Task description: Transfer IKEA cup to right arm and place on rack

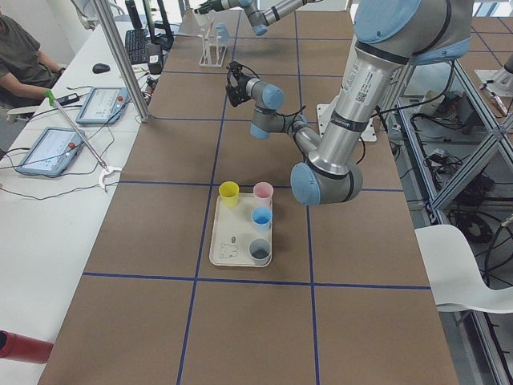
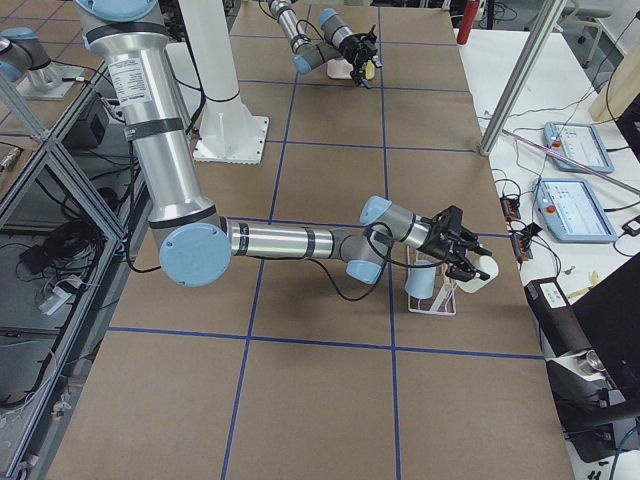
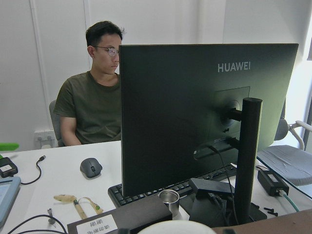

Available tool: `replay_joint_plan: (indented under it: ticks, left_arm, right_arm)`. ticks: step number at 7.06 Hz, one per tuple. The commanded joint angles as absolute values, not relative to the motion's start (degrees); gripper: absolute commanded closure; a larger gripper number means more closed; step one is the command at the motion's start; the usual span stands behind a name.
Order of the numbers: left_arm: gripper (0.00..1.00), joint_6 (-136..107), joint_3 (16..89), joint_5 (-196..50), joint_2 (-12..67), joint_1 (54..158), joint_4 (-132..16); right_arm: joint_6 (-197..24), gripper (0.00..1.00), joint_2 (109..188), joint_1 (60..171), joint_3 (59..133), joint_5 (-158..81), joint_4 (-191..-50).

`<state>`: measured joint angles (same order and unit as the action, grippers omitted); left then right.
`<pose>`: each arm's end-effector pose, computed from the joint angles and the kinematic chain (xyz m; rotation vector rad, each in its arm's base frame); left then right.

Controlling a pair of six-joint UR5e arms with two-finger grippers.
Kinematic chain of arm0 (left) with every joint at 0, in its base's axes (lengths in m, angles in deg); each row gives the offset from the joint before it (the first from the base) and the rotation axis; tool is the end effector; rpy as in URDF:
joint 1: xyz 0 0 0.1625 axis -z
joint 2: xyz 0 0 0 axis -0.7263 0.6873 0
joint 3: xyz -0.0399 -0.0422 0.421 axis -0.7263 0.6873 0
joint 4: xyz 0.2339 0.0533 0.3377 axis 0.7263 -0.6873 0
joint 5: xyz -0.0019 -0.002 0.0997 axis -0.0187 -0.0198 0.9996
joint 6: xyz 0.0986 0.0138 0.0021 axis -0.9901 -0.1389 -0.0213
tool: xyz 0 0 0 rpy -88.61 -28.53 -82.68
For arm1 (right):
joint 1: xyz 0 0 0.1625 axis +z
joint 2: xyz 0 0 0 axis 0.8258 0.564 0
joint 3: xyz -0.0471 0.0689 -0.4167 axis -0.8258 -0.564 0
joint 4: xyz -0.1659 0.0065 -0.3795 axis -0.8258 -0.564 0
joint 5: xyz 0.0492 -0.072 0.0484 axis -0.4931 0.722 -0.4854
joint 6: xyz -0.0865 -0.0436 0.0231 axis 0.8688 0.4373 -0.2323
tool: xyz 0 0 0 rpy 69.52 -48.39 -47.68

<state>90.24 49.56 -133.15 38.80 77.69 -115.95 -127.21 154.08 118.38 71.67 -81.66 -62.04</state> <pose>0.4496 -0.4437 0.2072 0.1232 2.0561 -0.8212 -0.1308 -0.6318 0.5707 1.0918 -0.4862 0.6980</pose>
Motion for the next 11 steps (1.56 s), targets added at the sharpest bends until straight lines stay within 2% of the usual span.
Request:
replay_joint_plan:
  ticks: [1, 7, 8, 9, 10, 11]
  left_arm:
    - [0.00, 90.3, 49.5, -133.2, 38.8, 77.7, -116.0]
    - [0.00, 90.4, 49.0, -133.2, 38.7, 77.6, -116.0]
    - [0.00, 90.4, 49.0, -133.2, 38.7, 77.6, -116.0]
    - [0.00, 90.3, 49.0, -133.2, 38.8, 77.6, -116.0]
    - [0.00, 90.2, 49.0, -133.2, 38.8, 77.6, -116.0]
    - [0.00, 90.1, 49.0, -133.2, 38.8, 77.6, -116.0]
  right_arm:
    - [-127.2, 1.00, 154.4, 117.5, 71.2, -79.8, -62.0]
    - [-127.2, 1.00, 154.4, 115.6, 70.9, -77.7, -62.6]
    - [-127.2, 0.84, 154.4, 115.7, 70.8, -77.7, -62.5]
    - [-127.1, 0.09, 154.5, 115.7, 70.8, -77.8, -62.3]
    - [-127.1, 0.00, 155.3, 115.7, 70.9, -77.9, -61.8]
    - [-127.1, 0.00, 155.5, 115.7, 71.1, -78.0, -61.3]
